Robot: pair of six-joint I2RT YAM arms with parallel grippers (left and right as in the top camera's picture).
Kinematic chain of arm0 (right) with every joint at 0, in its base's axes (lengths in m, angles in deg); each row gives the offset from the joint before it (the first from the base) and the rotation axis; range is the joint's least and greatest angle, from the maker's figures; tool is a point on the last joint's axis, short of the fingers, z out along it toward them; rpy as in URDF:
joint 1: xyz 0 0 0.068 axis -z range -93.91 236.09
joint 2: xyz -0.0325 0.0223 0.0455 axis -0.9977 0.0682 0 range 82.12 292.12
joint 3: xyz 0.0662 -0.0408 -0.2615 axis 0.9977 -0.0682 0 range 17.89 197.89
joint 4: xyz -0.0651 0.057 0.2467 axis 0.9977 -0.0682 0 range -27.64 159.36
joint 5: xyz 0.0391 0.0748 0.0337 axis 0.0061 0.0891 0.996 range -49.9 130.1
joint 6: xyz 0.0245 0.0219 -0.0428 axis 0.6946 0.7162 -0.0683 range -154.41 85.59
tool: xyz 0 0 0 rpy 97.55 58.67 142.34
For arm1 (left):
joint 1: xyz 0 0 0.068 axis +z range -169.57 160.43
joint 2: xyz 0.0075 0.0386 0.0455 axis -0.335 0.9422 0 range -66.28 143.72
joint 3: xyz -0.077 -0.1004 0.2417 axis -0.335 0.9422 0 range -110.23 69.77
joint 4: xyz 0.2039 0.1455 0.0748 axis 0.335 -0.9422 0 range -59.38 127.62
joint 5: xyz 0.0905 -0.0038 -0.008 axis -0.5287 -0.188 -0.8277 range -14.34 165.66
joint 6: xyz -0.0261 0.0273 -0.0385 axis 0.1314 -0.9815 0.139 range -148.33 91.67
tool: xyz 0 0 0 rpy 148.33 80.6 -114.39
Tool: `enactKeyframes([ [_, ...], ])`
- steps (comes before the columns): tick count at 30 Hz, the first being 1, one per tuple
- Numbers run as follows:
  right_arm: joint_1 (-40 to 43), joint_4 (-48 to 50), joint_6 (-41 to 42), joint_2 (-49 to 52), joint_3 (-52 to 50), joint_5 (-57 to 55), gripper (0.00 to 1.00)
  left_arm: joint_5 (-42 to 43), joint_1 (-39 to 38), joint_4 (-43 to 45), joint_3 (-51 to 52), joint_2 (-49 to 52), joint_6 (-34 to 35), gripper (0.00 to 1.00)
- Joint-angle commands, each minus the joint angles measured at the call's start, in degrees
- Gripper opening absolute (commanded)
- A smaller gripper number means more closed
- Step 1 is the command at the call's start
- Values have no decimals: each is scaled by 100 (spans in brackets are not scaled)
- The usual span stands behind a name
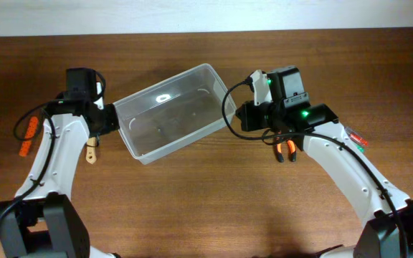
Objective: Pack container
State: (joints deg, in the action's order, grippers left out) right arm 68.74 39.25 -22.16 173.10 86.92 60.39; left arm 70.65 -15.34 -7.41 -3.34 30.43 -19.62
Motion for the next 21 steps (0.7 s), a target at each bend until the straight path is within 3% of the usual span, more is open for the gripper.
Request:
enactKeyframes([
  [1, 142, 0, 4, 24, 105, -299, 4, -118, 15, 98, -90, 306, 118, 2],
  [7, 201, 109, -651, 24, 105, 50, 4, -79, 11, 85, -90, 610, 136, 2],
  [21, 195, 1152, -734, 337, 105, 612, 4, 11, 17, 573, -90, 837, 131, 2],
])
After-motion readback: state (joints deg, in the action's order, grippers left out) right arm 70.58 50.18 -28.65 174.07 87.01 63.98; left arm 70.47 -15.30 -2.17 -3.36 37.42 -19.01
